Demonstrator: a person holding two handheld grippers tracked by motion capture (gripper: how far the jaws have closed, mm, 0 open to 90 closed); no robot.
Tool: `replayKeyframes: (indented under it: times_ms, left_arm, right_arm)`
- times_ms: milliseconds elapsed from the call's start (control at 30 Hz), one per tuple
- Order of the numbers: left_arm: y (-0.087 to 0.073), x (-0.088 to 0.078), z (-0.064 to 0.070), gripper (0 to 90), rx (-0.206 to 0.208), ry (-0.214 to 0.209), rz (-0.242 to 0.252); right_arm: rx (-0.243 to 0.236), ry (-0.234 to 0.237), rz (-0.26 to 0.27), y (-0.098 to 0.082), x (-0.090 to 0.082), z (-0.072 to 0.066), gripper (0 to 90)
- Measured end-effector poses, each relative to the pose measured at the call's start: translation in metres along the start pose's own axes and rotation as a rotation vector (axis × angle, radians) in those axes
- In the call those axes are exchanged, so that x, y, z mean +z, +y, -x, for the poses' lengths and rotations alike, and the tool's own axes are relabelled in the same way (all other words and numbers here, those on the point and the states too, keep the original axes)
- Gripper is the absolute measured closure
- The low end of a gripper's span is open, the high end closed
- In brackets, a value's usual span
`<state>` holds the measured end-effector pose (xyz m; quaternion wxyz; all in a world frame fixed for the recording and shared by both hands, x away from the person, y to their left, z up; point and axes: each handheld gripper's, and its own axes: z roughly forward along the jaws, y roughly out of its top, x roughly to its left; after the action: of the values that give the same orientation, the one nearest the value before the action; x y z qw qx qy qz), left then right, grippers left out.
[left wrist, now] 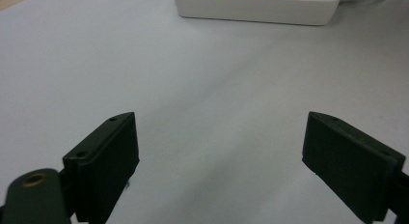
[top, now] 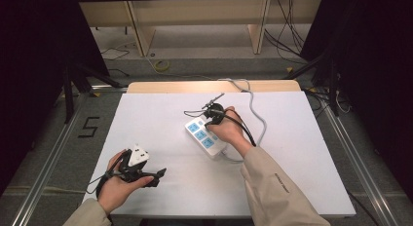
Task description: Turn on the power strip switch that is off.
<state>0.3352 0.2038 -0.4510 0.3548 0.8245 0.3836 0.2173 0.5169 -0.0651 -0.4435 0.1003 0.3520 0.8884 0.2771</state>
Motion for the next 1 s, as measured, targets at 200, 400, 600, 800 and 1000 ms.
replayKeyframes:
  times_ms: [200,400,600,800,1000]
  left_arm:
    - [0.0,-0.0001,0.0,12.1,0.0,0.0,0.001]
    - [0.0002,0.0001,0.0001,12.1,0.001,-0.001,-0.001]
    - [0.0002,0.0001,0.0003,12.1,0.002,-0.001,0.0]
    - [0.0002,0.0,0.0001,12.1,0.001,-0.001,0.0]
    - [0.0004,0.0,0.0004,12.1,0.003,-0.001,-0.001]
  right_arm:
    - [0.005,0.006,-0.017,0.0028,0.0006,0.0001,90.0]
    - [0.015,0.009,-0.036,0.0047,0.0003,-0.0004,90.0]
    - [0.023,0.011,-0.044,0.0059,0.001,0.0003,90.0]
    - [0.039,0.012,-0.056,0.0073,0.0015,0.0005,90.0]
    - [0.04,0.01,-0.064,0.0077,0.0019,0.0003,90.0]
